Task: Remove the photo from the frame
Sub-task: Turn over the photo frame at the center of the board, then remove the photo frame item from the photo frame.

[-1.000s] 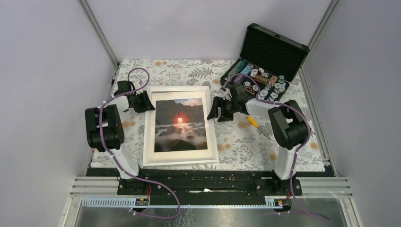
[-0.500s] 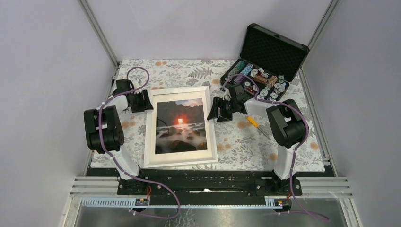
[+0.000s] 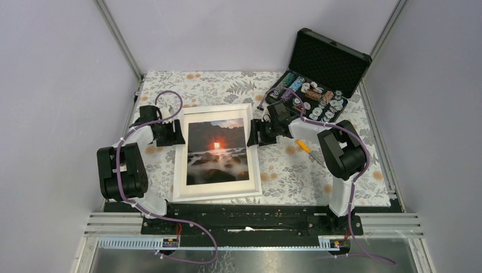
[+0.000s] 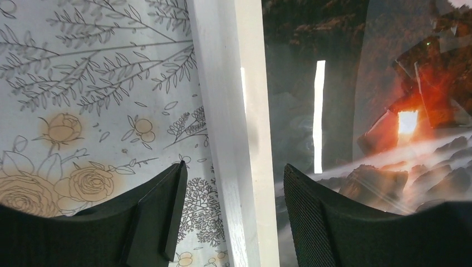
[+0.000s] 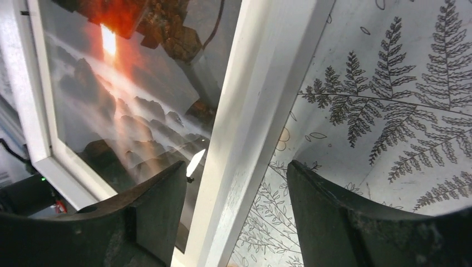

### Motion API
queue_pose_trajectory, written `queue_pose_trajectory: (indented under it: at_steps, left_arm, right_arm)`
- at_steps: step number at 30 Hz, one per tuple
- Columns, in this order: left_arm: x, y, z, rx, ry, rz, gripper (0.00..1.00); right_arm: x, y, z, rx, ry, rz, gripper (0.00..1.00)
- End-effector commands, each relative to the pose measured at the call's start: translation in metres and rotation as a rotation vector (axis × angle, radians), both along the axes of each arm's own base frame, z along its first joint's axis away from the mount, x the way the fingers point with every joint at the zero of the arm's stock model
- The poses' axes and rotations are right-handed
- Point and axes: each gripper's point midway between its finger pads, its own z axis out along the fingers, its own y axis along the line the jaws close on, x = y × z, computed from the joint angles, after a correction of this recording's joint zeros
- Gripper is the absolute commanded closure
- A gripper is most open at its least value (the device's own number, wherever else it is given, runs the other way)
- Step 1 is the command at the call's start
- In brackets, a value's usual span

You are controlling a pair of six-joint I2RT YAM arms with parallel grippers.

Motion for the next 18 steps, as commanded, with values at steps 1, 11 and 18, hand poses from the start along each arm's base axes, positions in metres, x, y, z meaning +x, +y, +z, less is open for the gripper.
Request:
queue_pose_trajectory:
  at_steps: [1,11,18]
  left_arm:
    - [-0.004,-0.001,-0.009,0.026,0.0,-0.024,0.34]
    - [-0.005,-0.01,-0.018,0.055,0.009,-0.044,0.44]
    - [-0.003,-0.012,-0.022,0.079,0.015,-0.039,0.5]
  right_arm:
    - [0.007,-0.015,-0.018,-0.144,-0.034,-0.009,0.29]
    - [0.003,-0.016,-0.04,-0.24,-0.006,0.008,0.34]
    - [0.003,-0.012,-0.043,-0.301,-0.058,0.031,0.46]
